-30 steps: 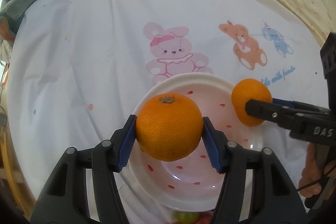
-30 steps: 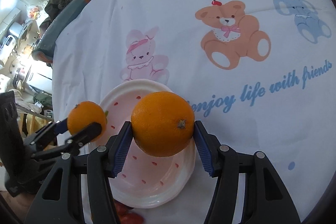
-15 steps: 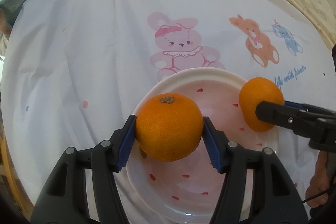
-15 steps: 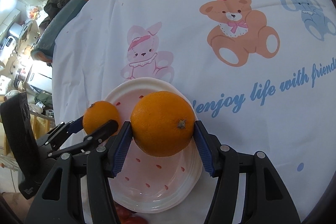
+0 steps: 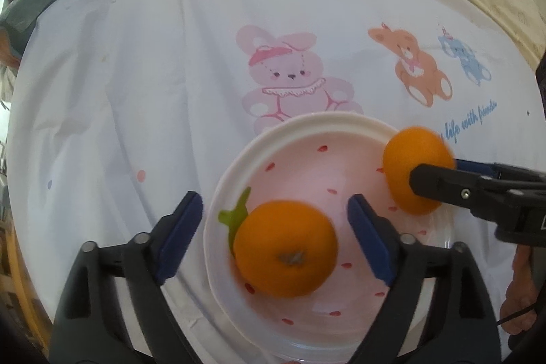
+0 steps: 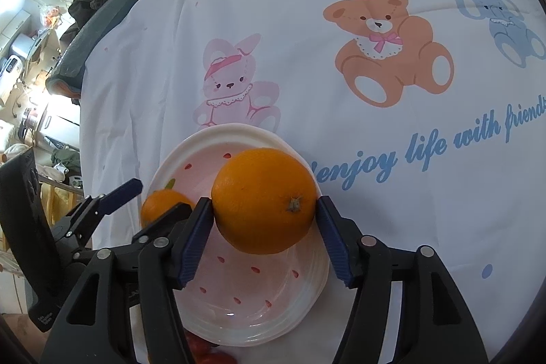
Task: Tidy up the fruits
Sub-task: 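Release the mandarin onto the plate with the right gripper and withdraw both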
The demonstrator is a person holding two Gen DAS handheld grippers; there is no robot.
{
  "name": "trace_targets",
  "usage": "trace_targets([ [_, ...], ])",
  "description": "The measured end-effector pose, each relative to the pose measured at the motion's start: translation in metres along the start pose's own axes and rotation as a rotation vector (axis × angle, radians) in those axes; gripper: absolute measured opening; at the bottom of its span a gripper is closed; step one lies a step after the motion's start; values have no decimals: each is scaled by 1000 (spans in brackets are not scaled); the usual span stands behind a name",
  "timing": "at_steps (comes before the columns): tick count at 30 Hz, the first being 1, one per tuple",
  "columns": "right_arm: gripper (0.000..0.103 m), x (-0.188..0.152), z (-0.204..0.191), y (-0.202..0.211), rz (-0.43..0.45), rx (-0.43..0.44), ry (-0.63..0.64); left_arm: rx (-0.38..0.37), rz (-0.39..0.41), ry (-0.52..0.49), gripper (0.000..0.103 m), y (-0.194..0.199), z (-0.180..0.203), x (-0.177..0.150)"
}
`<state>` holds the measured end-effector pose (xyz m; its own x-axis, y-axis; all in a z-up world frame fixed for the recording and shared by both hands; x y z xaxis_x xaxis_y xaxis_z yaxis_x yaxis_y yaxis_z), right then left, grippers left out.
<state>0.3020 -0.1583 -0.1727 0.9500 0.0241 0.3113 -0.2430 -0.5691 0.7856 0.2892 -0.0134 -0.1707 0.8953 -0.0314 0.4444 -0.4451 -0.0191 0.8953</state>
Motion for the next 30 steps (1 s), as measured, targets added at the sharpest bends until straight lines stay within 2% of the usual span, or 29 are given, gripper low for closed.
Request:
trace_targets([
  [1,79,2,1,2,10,-2,-8,-3,-8,11,86,-1,-2,0],
  [3,84,5,4,8,39,-2,-23,-6,-27,45,86,-2,-9,-1],
  [12,86,7,9,42,100,21,-97,-26,35,100,86,36,-17,8],
  [17,86,4,-18,69,117,18,-61,-9,110,54,86,83,-10,10],
  [19,89,4,-29,83,144,14,-39,4,144,38,86,104,-10,6],
  [23,91,-8,-50,109,180,22,4,8,157,34,86,131,-12,-8],
  [30,91,-45,-65,137,195,6,46,70,228,114,86,173,-29,-42],
])
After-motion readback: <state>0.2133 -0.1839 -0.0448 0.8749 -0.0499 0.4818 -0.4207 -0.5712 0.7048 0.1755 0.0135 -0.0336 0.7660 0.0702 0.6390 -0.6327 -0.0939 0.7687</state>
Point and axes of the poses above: each gripper's, at about its wrist camera, not at the fingertips, and y roughly against the way its jaws point, z to its right, x to its top, the point moved 7 cm from there along -y, roughly the way its jaws point, and after that the axes turned 3 degrees about x, right-handed, at the moved point
